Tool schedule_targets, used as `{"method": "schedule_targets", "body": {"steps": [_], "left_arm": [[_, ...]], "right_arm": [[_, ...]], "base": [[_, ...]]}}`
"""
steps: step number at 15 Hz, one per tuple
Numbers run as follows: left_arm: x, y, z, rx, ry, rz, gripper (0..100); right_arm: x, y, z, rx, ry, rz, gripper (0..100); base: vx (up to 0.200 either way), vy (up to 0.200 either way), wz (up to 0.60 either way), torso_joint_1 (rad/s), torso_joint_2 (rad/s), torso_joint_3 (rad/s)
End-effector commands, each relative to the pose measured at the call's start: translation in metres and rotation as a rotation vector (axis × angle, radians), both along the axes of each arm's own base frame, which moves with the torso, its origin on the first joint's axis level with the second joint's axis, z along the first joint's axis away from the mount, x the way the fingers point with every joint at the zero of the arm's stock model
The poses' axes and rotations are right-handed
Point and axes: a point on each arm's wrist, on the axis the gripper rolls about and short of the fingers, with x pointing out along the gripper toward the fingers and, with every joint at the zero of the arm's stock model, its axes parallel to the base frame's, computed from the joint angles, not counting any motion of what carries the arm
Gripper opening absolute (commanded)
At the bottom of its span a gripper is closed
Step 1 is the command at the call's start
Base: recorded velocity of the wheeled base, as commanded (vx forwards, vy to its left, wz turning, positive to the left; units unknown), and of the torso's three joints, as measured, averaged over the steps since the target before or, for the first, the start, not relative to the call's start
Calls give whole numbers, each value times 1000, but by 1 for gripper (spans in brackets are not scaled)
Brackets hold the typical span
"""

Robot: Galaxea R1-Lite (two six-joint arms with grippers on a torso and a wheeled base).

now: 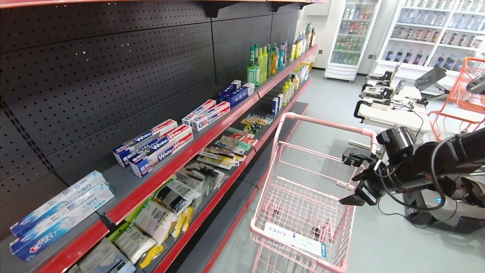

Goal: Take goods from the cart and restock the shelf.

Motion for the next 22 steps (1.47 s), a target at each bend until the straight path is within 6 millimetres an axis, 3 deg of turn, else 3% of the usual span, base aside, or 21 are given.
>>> {"method": "schedule_targets", "body": {"steps": [1,7,22], "left_arm": [[0,0,0,0,1,1,100],[0,0,0,0,2,1,100],[0,0,0,0,2,1,100]], "right_arm": [[12,5,-16,-5,25,38,100],[21,24,-36,-14,59,106,100],[28,30,-52,-15,72,186,100]], "base": [[0,0,0,-119,271,154],[0,0,0,-146,325,173],[0,0,0,-163,358,193]]}}
